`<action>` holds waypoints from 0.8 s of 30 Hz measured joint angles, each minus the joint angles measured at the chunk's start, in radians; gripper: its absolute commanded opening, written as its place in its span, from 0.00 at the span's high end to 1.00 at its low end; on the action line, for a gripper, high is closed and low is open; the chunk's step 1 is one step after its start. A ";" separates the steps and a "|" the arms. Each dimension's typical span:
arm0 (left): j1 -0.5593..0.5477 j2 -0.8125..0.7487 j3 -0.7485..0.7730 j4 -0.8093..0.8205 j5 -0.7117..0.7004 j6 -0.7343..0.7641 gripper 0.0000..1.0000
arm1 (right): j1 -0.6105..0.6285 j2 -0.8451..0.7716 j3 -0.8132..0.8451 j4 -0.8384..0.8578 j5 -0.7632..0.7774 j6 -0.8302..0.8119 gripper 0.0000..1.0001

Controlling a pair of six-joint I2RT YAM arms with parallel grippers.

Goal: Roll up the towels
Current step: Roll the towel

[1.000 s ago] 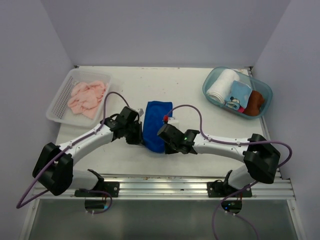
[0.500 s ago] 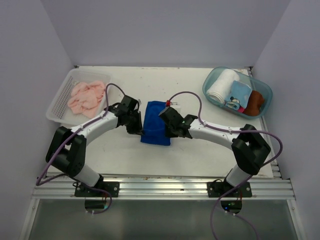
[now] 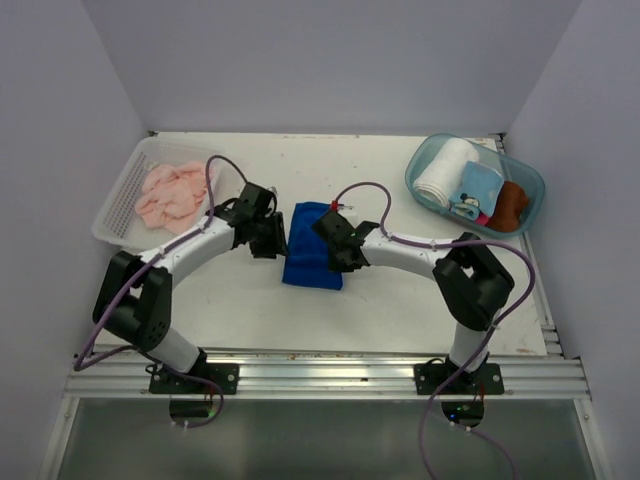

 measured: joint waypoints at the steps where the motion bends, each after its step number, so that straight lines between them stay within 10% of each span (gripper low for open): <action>1: 0.000 -0.021 0.000 0.002 -0.005 -0.002 0.61 | 0.000 0.003 0.000 -0.004 0.000 0.005 1.00; 10: 0.000 -0.175 -0.132 0.127 0.072 -0.058 0.71 | -0.006 0.013 0.012 -0.014 0.000 0.038 1.00; 17: 0.002 -0.133 -0.165 0.188 0.080 -0.078 0.73 | -0.012 0.012 0.042 -0.046 0.000 0.053 0.76; 24: 0.012 -0.013 -0.114 0.237 0.076 -0.069 0.75 | -0.017 0.005 0.099 -0.073 0.000 0.051 0.78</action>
